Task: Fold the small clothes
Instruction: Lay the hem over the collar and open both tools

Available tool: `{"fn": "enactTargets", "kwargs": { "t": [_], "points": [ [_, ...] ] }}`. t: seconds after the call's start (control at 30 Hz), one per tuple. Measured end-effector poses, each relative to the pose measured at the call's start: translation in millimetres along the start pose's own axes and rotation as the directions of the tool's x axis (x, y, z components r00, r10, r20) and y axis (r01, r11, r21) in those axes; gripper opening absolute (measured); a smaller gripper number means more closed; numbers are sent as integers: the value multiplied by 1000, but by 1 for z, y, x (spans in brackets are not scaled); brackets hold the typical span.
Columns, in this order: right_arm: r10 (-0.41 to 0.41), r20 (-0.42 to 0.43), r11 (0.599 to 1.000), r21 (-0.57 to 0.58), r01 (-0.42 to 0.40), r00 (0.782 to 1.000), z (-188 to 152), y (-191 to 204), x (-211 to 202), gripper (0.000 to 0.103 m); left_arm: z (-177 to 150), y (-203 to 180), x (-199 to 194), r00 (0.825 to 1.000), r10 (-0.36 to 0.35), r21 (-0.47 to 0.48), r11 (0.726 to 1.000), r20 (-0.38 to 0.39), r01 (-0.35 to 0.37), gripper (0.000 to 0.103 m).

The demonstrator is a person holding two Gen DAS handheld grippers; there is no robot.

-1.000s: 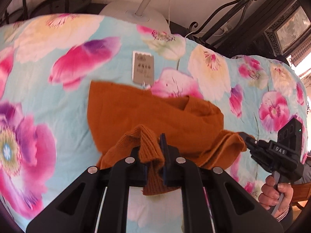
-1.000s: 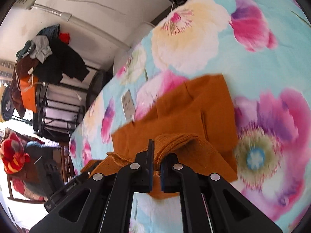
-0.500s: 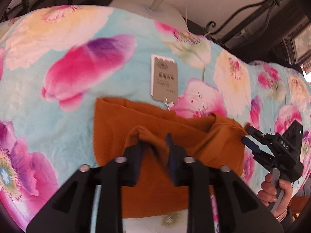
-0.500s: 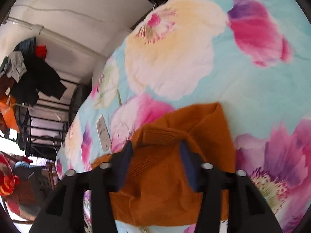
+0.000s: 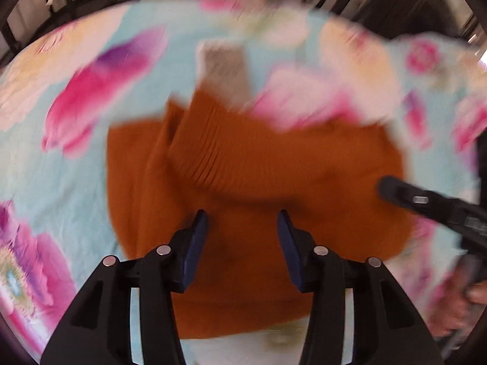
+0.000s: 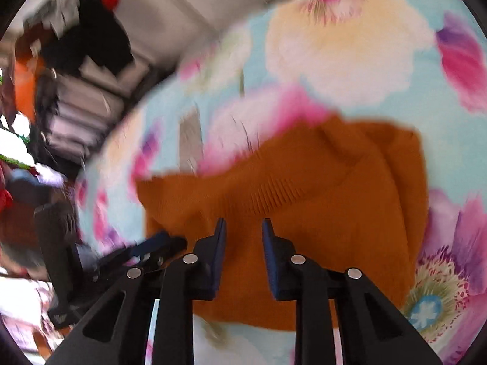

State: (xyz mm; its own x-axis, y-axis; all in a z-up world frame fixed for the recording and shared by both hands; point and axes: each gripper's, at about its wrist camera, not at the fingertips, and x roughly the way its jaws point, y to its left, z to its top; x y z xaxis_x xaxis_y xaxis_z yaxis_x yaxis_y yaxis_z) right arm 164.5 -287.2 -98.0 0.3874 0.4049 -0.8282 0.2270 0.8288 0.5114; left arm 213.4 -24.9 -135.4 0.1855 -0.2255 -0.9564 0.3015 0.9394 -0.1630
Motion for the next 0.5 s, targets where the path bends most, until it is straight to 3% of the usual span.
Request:
{"fn": "enactTargets", "kwargs": {
  "t": [0.03, 0.07, 0.13, 0.2, 0.27, 0.33, 0.37, 0.43, 0.5],
  "points": [
    [-71, -12, 997, 11, 72, 997, -2, -12, 5, 16, -4, 7, 8, 999, 33, -8, 999, -16, -33, 47],
    [-123, -7, 991, 44, 123, 992, -2, -30, 6, 0, -4, 13, 11, 999, 42, -21, 999, -19, -42, 46],
    [-140, 20, 981, 142, 136, 990, 1, -60, -2, 0, -1, 27, 7, 999, 41, -65, 997, -22, -42, 26],
    [-170, 62, 962, 225, 152, 984, 5, -79, -19, 0, 5, 40, -1, 1000, 22, -136, 990, -11, -24, 22],
    [-146, 86, 968, 220, 124, 986, 7, -74, -29, 5, 11, 44, -16, 999, 24, -154, 988, 44, -17, 25],
    [-114, 116, 983, 158, 95, 987, 10, -54, -34, 6, 19, 33, -29, 993, 58, -94, 994, 103, -48, 42],
    [-89, 123, 991, 112, 76, 988, 12, -39, -32, 6, 22, 26, -34, 992, 42, -77, 996, 122, -33, 45],
    [-52, 116, 996, 71, 44, 992, 15, -23, -25, 6, 27, 15, -33, 991, 10, -51, 999, 131, -3, 50],
    [-19, 99, 999, 38, 16, 995, 18, -10, -15, 6, 32, 5, -25, 992, 23, -27, 999, 122, -20, 51]
  ]
}}
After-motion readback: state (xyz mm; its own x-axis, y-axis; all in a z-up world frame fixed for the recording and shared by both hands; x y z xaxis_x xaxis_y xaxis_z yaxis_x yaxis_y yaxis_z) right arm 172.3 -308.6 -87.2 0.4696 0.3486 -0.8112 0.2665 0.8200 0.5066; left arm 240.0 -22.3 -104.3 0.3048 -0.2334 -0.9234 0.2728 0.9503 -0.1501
